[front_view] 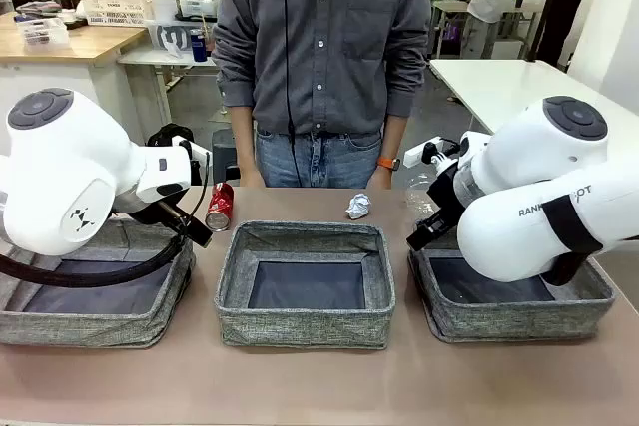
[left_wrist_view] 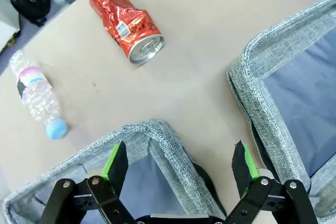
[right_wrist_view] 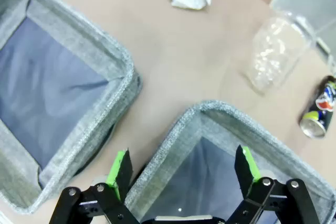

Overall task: Sort the waste into the appropriate baskets.
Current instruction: Pick up the waste item pointed out by the person.

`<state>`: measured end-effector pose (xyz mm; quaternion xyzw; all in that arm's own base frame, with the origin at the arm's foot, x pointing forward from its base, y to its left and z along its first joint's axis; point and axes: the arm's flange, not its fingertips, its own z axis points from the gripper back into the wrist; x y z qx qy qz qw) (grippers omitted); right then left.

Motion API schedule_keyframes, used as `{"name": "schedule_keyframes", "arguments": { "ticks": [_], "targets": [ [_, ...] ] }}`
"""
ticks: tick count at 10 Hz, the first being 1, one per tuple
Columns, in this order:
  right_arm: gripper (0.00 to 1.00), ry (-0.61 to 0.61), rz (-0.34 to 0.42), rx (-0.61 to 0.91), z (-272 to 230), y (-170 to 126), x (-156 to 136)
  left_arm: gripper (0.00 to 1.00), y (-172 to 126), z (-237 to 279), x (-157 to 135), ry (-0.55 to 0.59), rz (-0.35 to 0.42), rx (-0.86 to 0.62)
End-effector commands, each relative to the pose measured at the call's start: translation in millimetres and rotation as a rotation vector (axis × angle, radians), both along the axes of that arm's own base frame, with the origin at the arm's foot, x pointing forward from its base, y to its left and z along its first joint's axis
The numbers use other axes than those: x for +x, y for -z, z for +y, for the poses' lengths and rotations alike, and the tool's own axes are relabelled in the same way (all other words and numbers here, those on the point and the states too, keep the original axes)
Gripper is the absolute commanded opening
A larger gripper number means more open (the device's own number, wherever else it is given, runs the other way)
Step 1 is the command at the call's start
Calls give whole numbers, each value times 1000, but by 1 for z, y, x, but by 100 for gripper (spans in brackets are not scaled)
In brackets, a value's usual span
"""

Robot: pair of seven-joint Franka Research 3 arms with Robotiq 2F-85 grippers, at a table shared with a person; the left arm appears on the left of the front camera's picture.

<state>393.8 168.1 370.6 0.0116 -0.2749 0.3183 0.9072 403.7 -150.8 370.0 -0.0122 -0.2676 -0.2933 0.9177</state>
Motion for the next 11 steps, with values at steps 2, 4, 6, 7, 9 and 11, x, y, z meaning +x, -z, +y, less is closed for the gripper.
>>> {"name": "schedule_keyframes", "arguments": {
  "ticks": [2,4,6,7,9,11],
  "targets": [
    [100,0,0,0,0,0,0,100,0,0,0,0,0,0],
    [100,0,0,0,0,0,0,100,0,0,0,0,0,0],
    [100,0,0,0,0,0,0,100,0,0,0,0,0,0],
    [100,0,0,0,0,0,0,100,0,0,0,0,0,0],
    [100,0,0,0,0,0,0,100,0,0,0,0,0,0],
    [100,2,3,4,0,-29,0,100,-32,-5,-8,16,51,95]
  ]
}}
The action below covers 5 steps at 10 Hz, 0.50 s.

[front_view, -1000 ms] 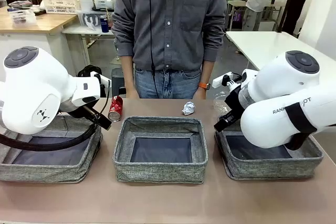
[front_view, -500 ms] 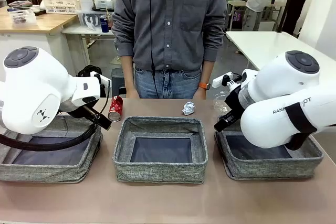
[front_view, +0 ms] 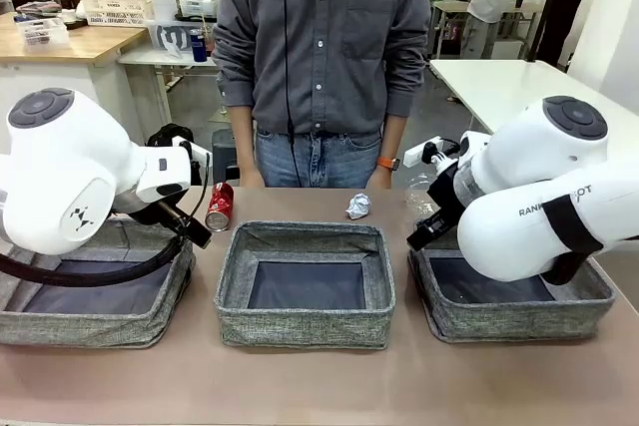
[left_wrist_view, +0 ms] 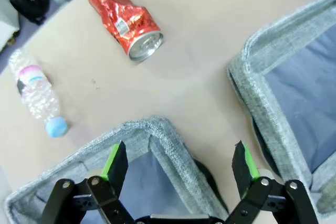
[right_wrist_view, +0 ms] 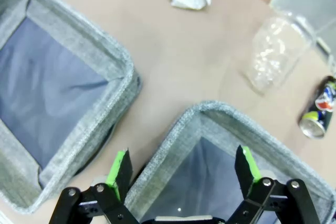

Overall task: Sort the waste into the appropriate baskets.
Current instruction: Pick up the waste item pointed out by the person.

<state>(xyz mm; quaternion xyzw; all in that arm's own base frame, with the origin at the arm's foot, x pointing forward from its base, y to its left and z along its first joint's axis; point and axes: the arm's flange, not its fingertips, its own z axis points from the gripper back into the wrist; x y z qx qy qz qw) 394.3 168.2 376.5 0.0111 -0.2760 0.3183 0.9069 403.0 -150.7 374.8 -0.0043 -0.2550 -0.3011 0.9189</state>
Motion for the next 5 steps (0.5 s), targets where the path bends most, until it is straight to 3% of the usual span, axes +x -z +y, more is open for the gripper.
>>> {"name": "schedule_keyframes", "arguments": {
  "ticks": [1,2,3,4,5],
  "targets": [
    [100,45,-79,-10,-8,-76,-14,100,-84,-10,-32,-122,86,111],
    [100,35,-162,26,-19,-132,-42,100,-141,0,-72,-54,-45,-3],
    [100,46,-258,31,-26,-172,-81,100,-182,18,-119,-18,-235,-90],
    [100,119,-329,-28,-28,-178,-106,100,-193,27,-138,-54,-312,-157],
    [100,98,-314,-31,-25,-162,-113,100,-180,31,-132,-73,-330,-203]
  ]
}}
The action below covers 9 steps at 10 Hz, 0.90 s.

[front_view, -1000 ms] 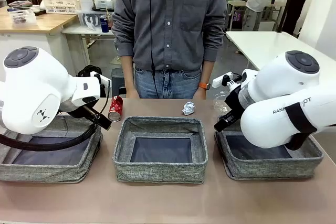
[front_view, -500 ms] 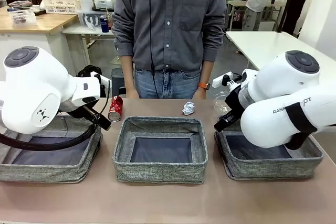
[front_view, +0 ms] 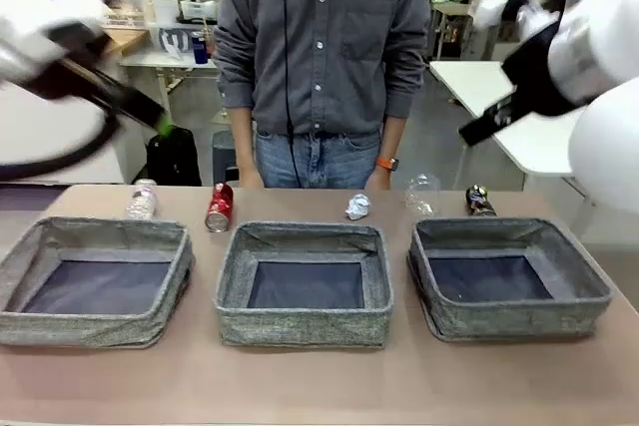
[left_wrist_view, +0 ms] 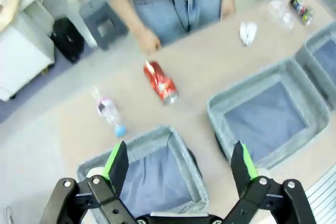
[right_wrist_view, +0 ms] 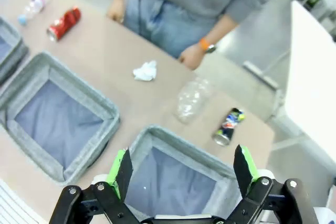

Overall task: Sort the waste into the appropriate baskets.
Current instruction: Pick up the waste item pointed out by the person.

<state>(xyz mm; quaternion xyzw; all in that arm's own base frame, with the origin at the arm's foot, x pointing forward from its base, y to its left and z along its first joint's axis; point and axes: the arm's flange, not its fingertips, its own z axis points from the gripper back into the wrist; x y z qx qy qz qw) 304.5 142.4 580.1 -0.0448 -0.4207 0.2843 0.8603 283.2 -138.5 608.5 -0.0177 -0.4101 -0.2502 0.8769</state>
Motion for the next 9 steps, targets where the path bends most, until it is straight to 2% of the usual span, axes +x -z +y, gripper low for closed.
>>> {"name": "schedule_keyframes", "arguments": {
  "ticks": [1,2,3,4,5,6,7,9],
  "targets": [
    [100,-24,52,20,1,27,26,100,38,-9,28,10,93,66],
    [100,0,0,0,0,0,0,100,38,-9,28,10,93,66],
    [100,-78,132,114,1,21,2,100,-3,2,-6,-1,-6,-1],
    [100,-88,270,302,-6,21,2,100,2,8,3,175,234,-229],
    [100,-51,526,517,-18,12,3,100,6,19,10,279,438,-393],
    [100,-33,689,707,-36,4,3,100,11,31,16,416,581,-570],
    [100,-19,735,896,-60,1,3,100,20,44,20,425,664,-701],
    [100,-32,712,1164,-97,8,1,100,43,69,18,406,705,-880]
  ]
}}
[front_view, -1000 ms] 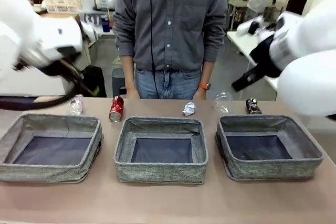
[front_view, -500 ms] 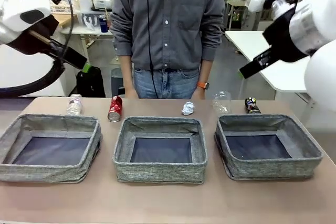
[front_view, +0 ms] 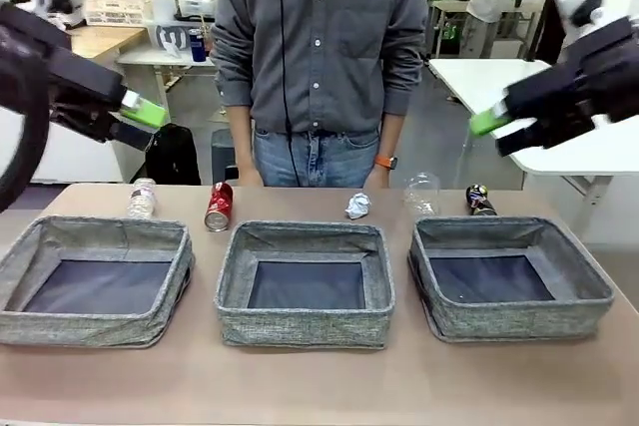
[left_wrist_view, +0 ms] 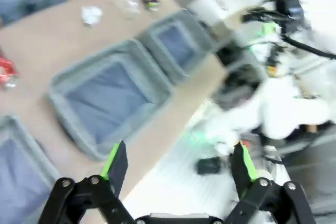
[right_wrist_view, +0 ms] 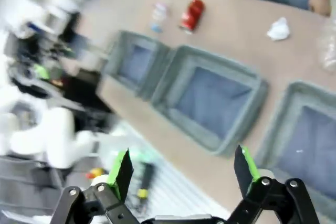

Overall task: Sort the waste into the appropriate baskets.
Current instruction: Pick up the waste item pointed out by the person.

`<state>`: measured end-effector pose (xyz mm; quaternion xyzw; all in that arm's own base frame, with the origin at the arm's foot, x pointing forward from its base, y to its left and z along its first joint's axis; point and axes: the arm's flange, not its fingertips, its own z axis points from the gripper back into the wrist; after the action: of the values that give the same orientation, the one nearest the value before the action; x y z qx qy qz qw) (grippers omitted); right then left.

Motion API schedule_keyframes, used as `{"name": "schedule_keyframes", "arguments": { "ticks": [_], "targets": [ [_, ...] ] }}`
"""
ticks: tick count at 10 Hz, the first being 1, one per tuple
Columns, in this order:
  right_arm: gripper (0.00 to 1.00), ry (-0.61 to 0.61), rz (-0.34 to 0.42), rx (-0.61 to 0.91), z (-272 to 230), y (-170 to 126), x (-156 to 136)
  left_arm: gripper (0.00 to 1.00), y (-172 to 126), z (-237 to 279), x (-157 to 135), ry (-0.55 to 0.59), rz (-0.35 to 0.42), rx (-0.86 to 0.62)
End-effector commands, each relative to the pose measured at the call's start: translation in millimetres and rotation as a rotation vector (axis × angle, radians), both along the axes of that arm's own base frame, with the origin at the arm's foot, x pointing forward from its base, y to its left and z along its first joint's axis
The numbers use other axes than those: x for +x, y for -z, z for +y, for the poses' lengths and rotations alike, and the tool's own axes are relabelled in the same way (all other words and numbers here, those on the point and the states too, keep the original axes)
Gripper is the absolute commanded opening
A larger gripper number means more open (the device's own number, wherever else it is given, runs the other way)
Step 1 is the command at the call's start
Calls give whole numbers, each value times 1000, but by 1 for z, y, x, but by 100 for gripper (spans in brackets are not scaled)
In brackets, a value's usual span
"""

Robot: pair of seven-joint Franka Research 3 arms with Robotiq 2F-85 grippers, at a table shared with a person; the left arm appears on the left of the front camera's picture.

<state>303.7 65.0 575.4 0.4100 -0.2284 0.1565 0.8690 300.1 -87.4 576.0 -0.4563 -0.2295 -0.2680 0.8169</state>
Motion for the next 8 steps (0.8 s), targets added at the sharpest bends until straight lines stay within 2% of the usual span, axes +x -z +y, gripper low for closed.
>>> {"name": "schedule_keyframes", "arguments": {
  "ticks": [1,2,4,5,6,8],
  "targets": [
    [100,157,199,346,-28,13,4,100,19,31,0,-25,256,-218],
    [100,177,211,366,-32,20,6,100,24,49,0,-80,261,-277],
    [100,232,217,350,-36,32,12,100,21,61,-4,-194,236,-299],
    [100,327,83,170,-28,35,11,100,18,51,1,-405,266,-26],
    [100,204,244,381,-53,16,21,100,17,75,8,-129,269,-329],
    [100,204,244,381,-53,16,21,100,17,75,8,-129,269,-329]
  ]
}}
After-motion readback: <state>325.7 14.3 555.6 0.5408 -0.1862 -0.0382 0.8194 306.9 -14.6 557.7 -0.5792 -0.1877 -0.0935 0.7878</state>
